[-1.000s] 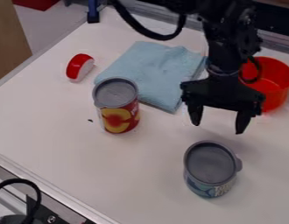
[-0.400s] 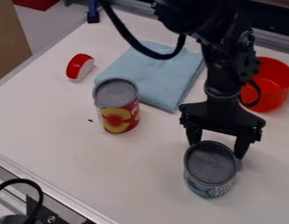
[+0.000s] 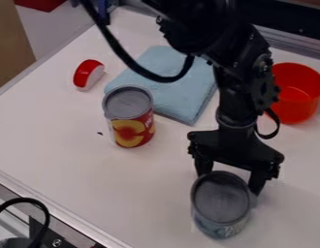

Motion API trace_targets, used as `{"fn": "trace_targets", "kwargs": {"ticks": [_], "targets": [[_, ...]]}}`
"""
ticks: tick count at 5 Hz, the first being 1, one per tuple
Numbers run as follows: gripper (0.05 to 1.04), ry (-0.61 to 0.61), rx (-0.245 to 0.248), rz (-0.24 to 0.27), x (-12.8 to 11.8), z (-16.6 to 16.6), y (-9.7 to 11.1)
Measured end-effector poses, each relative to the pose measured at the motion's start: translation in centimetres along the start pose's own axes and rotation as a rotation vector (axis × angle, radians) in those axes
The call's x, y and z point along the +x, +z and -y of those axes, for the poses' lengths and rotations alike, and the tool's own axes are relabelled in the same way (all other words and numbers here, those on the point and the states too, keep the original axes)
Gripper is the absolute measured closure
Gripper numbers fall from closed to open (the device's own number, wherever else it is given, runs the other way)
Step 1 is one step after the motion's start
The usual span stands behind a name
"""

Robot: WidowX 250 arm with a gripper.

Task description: Moved the blue can to the lower side of the table

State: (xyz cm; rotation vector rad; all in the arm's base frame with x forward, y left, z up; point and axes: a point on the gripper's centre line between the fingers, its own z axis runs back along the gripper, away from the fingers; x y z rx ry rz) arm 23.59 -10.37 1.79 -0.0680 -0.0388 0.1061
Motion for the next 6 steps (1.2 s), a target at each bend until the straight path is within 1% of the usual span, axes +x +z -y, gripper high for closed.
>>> {"fn": "trace_targets", "kwargs": {"ticks": [2,3,4,5,6], "targets": [[0.084,-0.035,-0.013,0.008,-2.7,0.6,0.8],[0.084,-0.031,-0.005,-0.001,-3.6,0.5,0.7],[0.084,-0.045,0.009,0.012,-4.1,0.3,0.7],[0.084,-0.029,0.002,0.029,-3.4,-0.4,1.1],[0.084,0.050,0.022,0.086,-1.4,-1.5,1.8]]}}
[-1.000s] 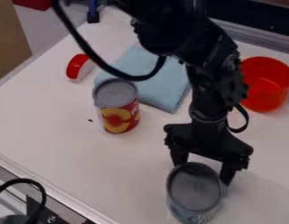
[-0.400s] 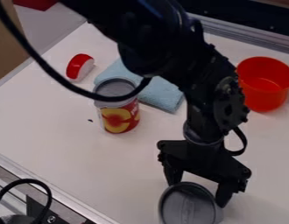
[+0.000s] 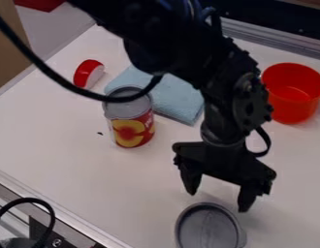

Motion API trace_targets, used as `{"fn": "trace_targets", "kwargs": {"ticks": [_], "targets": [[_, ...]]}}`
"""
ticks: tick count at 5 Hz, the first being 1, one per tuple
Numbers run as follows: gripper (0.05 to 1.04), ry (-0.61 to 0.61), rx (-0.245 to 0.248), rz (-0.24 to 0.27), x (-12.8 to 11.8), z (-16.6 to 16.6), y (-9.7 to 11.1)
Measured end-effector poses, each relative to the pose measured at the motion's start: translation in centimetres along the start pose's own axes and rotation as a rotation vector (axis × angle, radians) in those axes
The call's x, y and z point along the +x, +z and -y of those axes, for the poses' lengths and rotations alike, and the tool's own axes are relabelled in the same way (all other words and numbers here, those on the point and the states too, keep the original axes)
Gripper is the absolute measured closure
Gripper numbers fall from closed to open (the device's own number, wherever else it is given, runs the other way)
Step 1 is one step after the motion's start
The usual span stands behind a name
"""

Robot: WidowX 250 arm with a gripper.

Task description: Moved the blue can to the lower side of the table

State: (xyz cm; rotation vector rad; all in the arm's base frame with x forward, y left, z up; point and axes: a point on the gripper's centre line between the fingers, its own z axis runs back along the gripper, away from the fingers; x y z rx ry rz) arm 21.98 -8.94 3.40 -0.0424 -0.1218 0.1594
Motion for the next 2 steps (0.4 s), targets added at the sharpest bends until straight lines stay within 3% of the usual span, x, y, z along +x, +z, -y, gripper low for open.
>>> {"fn": "trace_targets", "kwargs": {"ticks": [1,2], "targets": [[0.084,0.086,0.027,0.049,2.7,-1.1,0.9],[0.084,0.172,0.043,0.043,4.7,-3.0,1.1]]}}
